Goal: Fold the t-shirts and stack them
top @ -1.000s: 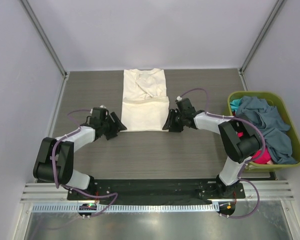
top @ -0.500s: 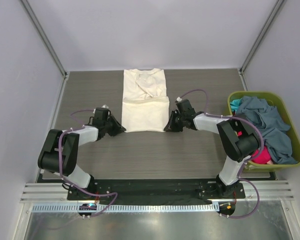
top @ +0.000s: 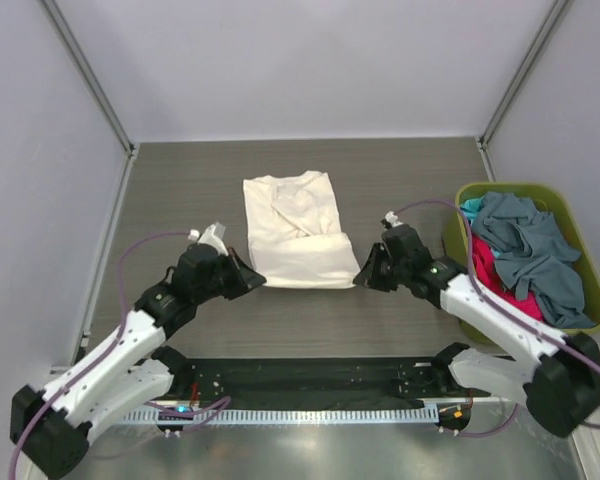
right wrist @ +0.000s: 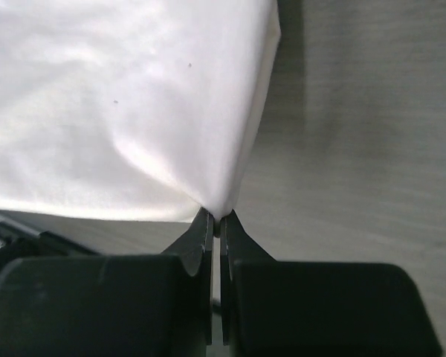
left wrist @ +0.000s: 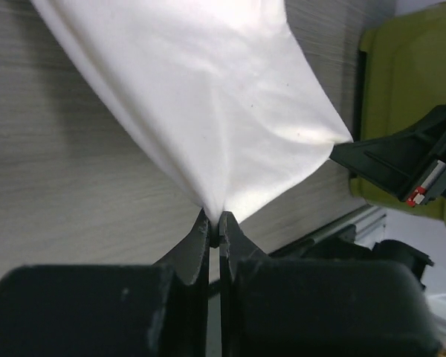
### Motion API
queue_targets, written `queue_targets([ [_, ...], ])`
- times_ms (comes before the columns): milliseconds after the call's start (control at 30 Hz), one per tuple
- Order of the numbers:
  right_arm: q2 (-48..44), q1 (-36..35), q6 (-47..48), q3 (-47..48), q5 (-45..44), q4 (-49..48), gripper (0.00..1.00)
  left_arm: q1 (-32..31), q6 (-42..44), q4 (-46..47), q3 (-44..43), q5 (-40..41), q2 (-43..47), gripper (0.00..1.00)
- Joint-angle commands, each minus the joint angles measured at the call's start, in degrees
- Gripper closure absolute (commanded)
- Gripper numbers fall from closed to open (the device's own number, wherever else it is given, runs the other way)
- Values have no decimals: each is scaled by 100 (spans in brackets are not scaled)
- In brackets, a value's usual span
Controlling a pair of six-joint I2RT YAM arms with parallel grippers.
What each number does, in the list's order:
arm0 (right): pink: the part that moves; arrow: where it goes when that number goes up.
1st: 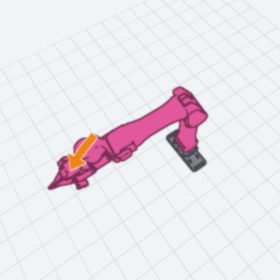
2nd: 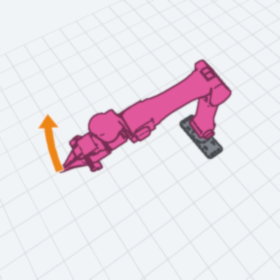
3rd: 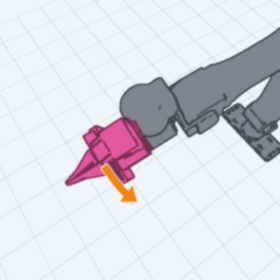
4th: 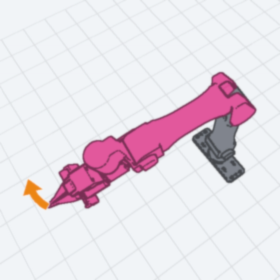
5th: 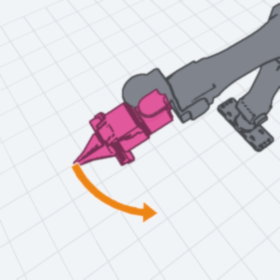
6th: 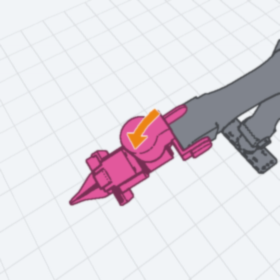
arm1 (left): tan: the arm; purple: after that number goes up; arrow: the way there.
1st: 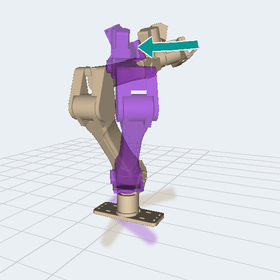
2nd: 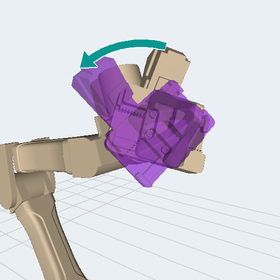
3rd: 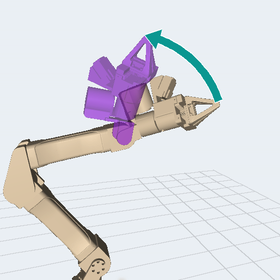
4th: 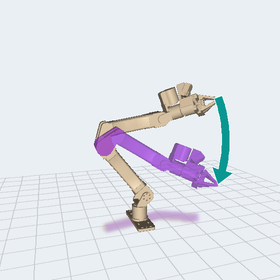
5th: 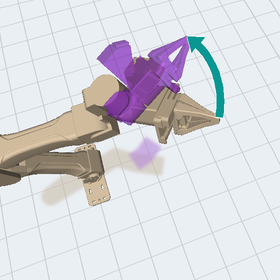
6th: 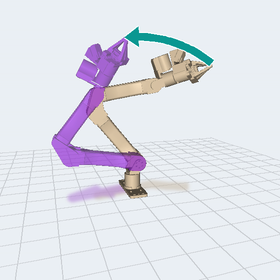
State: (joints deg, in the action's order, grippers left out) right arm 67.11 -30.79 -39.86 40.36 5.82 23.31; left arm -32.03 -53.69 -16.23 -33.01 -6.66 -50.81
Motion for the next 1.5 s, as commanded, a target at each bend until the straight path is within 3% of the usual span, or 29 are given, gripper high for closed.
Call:
queue_targets([
  [0,-1108,-365,-530,-142,-380,1129,99,-268,-501,-1573,59,507,1007,100],
  [100,-1472,-718,-847,-55,-460,1429,99,-304,-563,-2197,-222,629,1467,100],
  [200,-1316,-753,-744,436,-748,1553,99,-295,-318,-2638,-810,1086,1381,100],
  [400,125,-587,47,2183,-1593,1686,99,-278,473,-2482,-1909,1921,239,100],
  [533,969,-315,504,3003,-1681,1659,99,47,859,-2202,-2498,1958,-603,100],
  [900,2963,388,1111,4734,-1409,1615,99,1681,1247,-1436,-3562,693,-2677,100],
  [1233,4571,854,1252,5921,-908,1536,99,2210,1379,-1234,-4932,-37,-4823,100],
  [1367,5389,1004,1375,6885,-418,1527,99,2298,1405,-1330,-5662,-37,-5798,98],
  [1400,5565,1030,1384,7115,-398,1536,97,2359,1414,-1374,-6116,-81,-6018,96],
  [1433,5750,1074,1428,7370,-328,1554,86,2394,1414,-1635,-6399,-169,-6559,83],
  [1467,6161,1162,1550,7920,-171,1571,64,2438,1431,-1768,-6741,-274,-6817,68],
])
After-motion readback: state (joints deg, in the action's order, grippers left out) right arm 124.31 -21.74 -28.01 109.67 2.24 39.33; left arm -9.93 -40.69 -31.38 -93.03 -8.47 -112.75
